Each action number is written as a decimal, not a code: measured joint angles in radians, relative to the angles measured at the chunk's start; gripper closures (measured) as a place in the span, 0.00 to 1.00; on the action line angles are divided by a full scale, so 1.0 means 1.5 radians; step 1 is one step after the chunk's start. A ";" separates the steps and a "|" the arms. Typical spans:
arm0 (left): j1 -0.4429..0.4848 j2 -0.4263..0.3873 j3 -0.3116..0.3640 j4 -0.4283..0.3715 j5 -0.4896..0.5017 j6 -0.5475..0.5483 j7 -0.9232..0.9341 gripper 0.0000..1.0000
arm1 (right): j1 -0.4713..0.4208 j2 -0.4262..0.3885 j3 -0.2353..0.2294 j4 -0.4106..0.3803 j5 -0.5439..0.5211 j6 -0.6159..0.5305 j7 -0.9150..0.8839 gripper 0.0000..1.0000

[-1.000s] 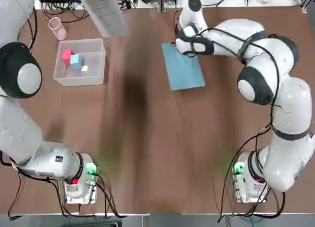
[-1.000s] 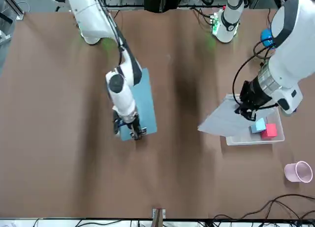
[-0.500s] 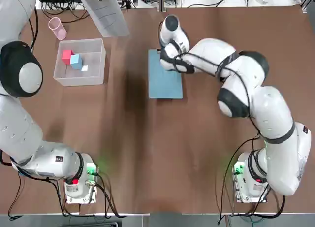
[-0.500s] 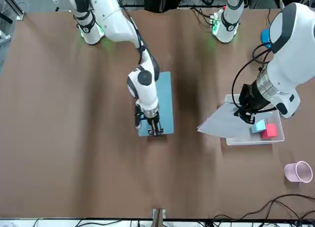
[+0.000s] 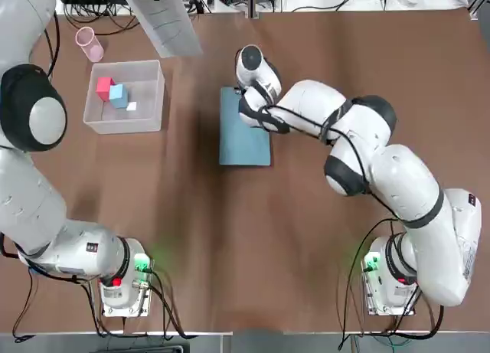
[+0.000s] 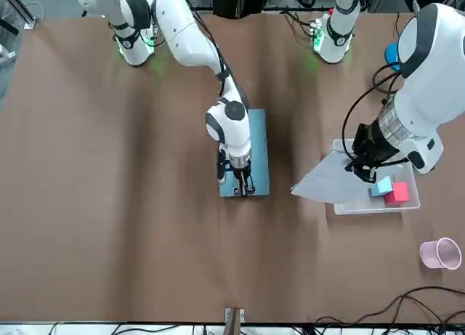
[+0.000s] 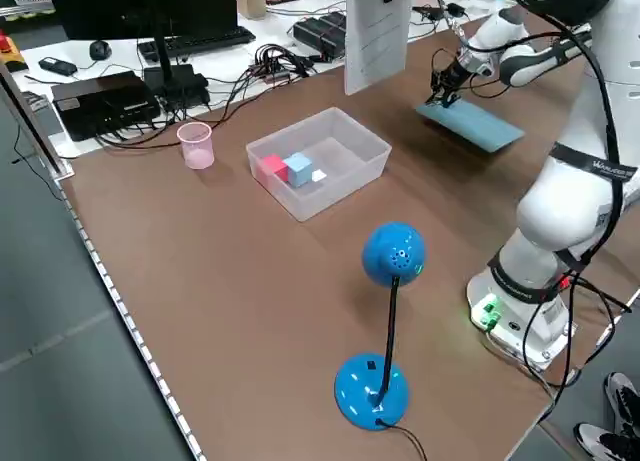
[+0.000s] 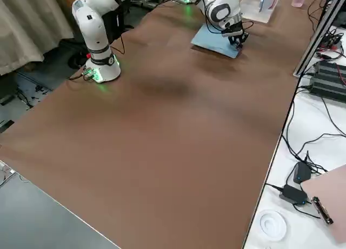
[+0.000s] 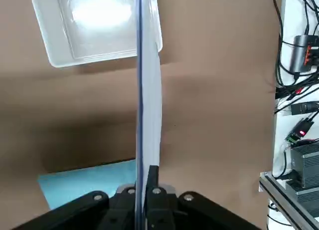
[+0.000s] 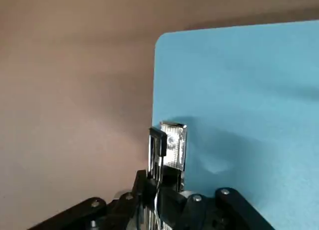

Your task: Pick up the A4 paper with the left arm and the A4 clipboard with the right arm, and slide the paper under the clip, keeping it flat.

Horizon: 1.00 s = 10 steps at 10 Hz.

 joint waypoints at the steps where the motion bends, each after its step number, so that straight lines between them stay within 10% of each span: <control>1: -0.006 0.000 -0.001 0.000 0.002 0.000 0.000 0.99 | 0.007 0.007 -0.004 0.004 -0.009 0.000 0.016 0.96; 6: -0.004 -0.001 0.002 -0.002 0.015 -0.004 -0.002 0.99 | 0.014 0.019 -0.009 0.016 -0.042 -0.001 0.050 0.86; 10: -0.003 -0.004 0.002 -0.013 0.066 -0.006 -0.002 0.99 | 0.014 0.019 -0.014 0.017 -0.044 -0.001 0.050 0.34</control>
